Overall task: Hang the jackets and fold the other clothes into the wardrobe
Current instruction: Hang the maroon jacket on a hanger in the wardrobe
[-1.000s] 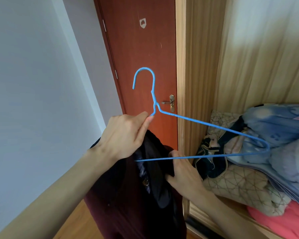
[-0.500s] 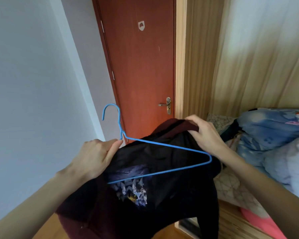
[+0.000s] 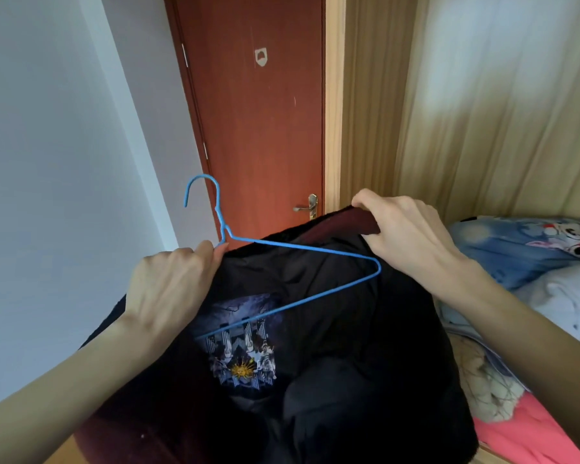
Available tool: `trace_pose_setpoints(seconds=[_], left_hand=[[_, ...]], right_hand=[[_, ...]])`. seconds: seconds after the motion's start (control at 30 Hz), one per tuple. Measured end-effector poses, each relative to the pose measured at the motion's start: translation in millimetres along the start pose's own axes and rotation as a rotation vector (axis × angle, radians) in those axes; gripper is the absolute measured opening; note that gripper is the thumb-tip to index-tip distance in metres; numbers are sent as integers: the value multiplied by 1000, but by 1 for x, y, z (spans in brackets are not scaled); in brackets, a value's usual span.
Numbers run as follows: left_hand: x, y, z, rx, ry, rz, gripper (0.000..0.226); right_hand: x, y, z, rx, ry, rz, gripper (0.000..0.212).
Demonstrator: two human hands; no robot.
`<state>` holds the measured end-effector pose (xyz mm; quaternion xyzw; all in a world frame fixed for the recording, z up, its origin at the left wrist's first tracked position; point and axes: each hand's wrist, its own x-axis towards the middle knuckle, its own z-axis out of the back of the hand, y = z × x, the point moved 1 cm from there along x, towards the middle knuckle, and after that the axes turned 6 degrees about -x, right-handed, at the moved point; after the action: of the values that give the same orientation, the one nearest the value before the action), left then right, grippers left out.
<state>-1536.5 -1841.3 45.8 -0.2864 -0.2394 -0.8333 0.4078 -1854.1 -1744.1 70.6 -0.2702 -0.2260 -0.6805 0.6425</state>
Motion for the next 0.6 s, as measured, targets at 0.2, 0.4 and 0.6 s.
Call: trace_pose_setpoints(seconds=[0.2,0.4,0.6], left_hand=[[11,-37,24,-81,-58,58,44],[7,-49,37,-151,-108,96,42],[0,-55,44,-318,-141,86,48]], right_hand=[[-10,32,23,87,-66,-98,36],[-33,42,37,308,-114,-159,34],[-38,18,49,488,111,-29,26]])
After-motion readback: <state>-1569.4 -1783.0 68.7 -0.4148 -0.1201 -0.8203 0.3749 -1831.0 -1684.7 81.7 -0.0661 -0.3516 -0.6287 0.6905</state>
